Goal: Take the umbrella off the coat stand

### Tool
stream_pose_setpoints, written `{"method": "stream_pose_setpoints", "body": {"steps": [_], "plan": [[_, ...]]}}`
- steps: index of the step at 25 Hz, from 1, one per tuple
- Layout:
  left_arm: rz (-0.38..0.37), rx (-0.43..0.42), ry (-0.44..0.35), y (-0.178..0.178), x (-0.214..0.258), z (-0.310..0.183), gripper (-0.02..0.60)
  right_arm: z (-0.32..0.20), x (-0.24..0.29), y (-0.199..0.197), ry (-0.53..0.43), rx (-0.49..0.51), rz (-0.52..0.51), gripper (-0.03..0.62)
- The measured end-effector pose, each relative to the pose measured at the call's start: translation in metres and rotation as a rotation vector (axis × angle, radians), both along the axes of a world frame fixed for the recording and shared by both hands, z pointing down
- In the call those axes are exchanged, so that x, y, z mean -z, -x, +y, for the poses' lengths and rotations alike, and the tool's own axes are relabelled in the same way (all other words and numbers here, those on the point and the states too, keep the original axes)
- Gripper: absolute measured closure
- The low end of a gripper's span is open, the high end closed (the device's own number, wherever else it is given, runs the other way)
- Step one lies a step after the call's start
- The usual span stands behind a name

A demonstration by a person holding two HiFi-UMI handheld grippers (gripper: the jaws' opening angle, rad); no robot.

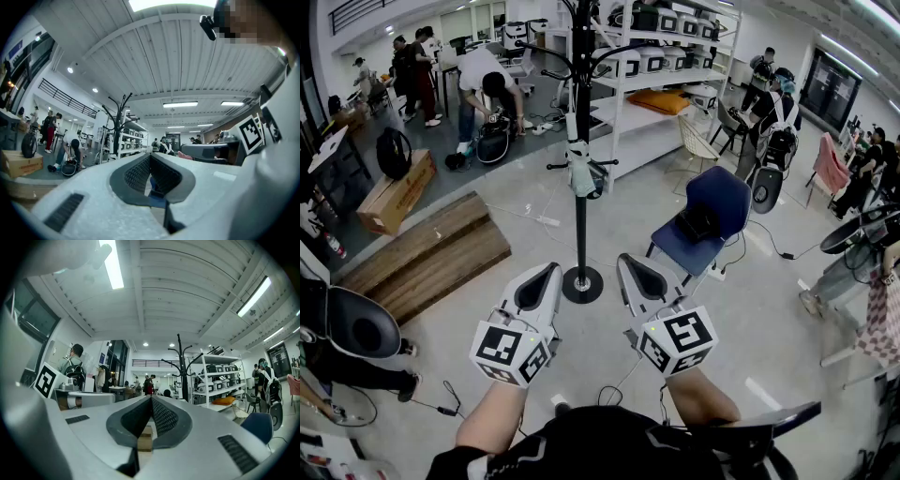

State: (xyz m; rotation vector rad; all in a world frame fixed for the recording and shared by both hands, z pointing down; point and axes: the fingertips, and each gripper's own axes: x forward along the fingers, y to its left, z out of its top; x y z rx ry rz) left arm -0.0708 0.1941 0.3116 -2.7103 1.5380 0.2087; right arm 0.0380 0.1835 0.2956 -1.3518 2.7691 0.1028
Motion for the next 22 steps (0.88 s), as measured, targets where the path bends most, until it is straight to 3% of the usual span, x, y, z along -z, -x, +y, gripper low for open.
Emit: {"method": "stream_pose_setpoints", "body": {"steps": [11, 22], "plan": [[-0.003, 0.052, 0.0, -0.012, 0.002, 0.006, 0.574, 0.002, 0.006, -0.001, -0.004, -0.043, 0.009, 0.587], [0.012, 0.023, 0.001, -0.003, 0.003, 0.002, 0.574, -0.002, 0.005, 0.01, -0.011, -0.075, 0.007, 0.586]]}}
